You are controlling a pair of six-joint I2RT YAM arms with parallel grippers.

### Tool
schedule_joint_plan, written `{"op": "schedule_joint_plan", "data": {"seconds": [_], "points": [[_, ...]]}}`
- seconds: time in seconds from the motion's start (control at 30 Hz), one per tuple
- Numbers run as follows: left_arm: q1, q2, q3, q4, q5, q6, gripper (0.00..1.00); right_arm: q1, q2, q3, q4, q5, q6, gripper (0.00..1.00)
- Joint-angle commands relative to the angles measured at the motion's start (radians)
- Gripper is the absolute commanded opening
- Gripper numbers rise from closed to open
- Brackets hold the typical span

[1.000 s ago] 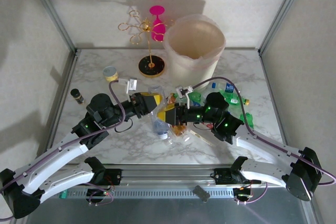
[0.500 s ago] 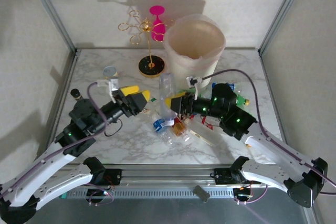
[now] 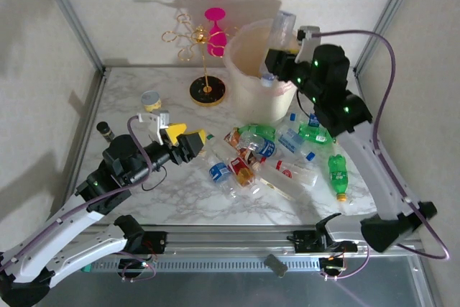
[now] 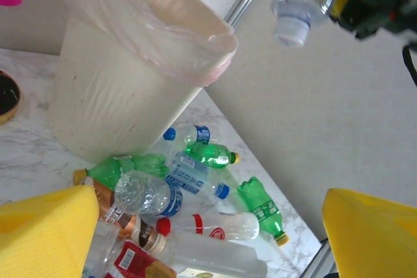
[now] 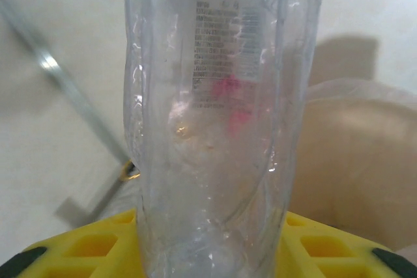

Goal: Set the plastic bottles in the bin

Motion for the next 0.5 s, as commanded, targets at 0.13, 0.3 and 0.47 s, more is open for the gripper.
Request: {"op": "schedule_joint_plan", "data": {"seconds": [0.13, 0.3, 0.47], "points": [[-0.006, -0.007, -0.032, -0.010, 0.008, 0.052, 0.88, -0.098, 0.252, 0.218, -0.074, 0.076, -0.102, 0.45], [-0.006, -0.011, -0.053, -0.003, 0.021, 0.046, 0.88, -0.111, 0.441, 0.390, -0.191, 0.064, -0.116, 0.45], [-0.006, -0.011, -0.068, 0.011, 0.032, 0.045, 0.88, -0.111, 0.585, 0.492, -0.268, 0.009, -0.113, 0.47]]}}
